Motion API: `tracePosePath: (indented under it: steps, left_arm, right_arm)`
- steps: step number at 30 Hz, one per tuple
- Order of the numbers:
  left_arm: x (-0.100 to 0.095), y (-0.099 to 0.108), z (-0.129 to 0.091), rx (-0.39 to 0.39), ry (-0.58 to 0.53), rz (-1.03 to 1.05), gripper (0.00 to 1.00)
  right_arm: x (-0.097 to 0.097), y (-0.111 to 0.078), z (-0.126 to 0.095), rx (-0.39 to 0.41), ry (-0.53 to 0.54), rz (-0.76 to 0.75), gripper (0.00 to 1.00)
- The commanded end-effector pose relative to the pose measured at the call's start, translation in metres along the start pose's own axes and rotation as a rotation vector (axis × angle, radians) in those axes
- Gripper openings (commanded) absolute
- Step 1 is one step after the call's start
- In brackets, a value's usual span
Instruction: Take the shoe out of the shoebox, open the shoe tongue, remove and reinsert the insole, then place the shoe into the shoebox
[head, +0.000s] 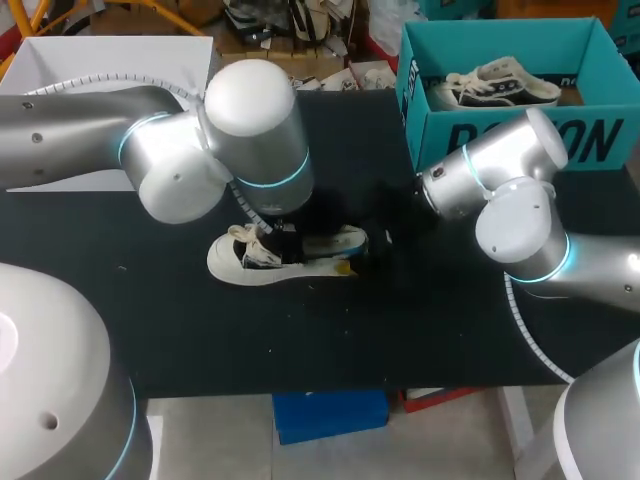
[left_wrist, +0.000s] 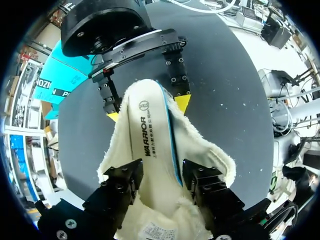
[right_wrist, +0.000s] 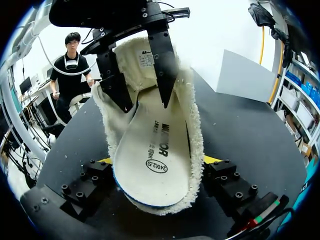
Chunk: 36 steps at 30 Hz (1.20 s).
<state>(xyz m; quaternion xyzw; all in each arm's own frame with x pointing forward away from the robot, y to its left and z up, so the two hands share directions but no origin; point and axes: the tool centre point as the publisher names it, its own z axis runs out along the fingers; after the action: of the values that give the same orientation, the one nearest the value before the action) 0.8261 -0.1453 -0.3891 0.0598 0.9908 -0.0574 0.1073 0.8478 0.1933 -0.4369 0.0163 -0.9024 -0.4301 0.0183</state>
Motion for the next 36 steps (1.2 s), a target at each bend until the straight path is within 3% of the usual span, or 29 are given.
tracePosePath:
  steps: [1,6,9,24,36]
  left_arm:
    - [0.005,-0.008,0.007,-0.017,-0.02,0.004,0.62]
    - [0.004,-0.008,0.008,-0.038,-0.067,0.001,0.58]
    - [0.003,-0.007,0.01,-0.041,-0.09,-0.006,0.49]
    - [-0.004,-0.01,0.017,-0.046,-0.146,-0.029,0.5]
    - [-0.008,-0.027,0.018,-0.023,-0.158,-0.021,0.48]
  right_arm:
    - [0.001,-0.006,0.007,0.001,0.002,0.002,0.0]
    - [0.001,-0.006,0.007,0.001,0.002,0.002,0.0]
    - [0.001,-0.006,0.007,0.001,0.002,0.002,0.0]
    - [0.001,-0.006,0.007,0.001,0.002,0.002,0.0]
    - [0.001,-0.006,0.007,0.001,0.002,0.002,0.0]
